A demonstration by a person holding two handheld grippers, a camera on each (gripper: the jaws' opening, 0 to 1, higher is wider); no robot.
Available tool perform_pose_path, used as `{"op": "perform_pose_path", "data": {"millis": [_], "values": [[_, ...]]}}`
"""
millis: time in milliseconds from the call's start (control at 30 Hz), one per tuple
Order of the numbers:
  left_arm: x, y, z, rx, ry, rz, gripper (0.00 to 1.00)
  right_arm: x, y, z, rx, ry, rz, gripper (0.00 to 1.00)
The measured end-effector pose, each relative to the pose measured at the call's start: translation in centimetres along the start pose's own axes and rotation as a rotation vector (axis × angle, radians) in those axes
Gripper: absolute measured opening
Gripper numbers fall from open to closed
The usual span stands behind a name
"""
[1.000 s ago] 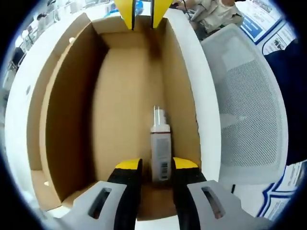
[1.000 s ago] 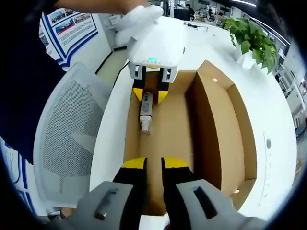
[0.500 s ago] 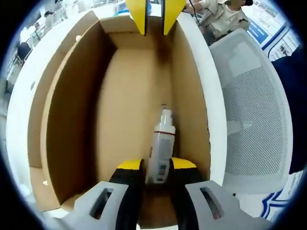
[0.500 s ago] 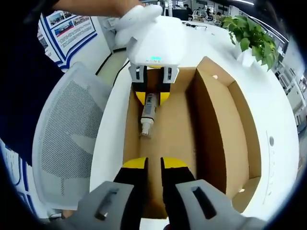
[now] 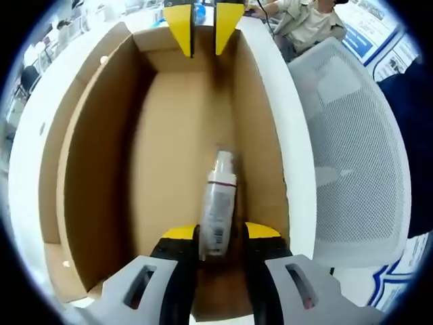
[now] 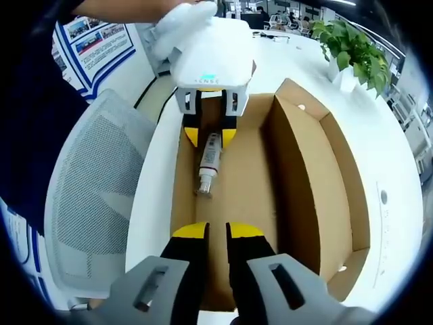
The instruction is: Operate the shoe box by opening the lid, removing the specified soft item, and placing it in the target area until the item is outside and the box remains undamaged.
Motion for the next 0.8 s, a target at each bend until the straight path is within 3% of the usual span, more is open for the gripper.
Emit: {"op": "perform_pose_path", "data": {"millis": [200, 700, 800], "values": [[-1.1, 0.2, 0.4, -0.01, 0.056, -0.02, 0.19, -0.4, 0.0, 0.2, -0.009, -0.002, -0.008, 0.07], [-1.8, 0.4, 0.6, 0.017, 0.046, -0.033, 0.21, -0.8, -0.6, 1.2, -0.043, -0.022, -0.017, 0.07], [-1.6, 0.5, 0.4, 0.012, 0.03, -0.066, 0.32, -0.8, -0.6, 1.2, -0.044, -0.024, -0.019, 0.07]]}}
Point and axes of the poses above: the point that each gripper's makers call its tool centre point, and the gripper's own axes: x roughly backward along the fingers, y roughly to its left, z roughly out of its underside, the point moved 10 cm from there along x, roughly backward along the fingers, and after that the axes turned 10 degrees about y, right-handed, at the moved point
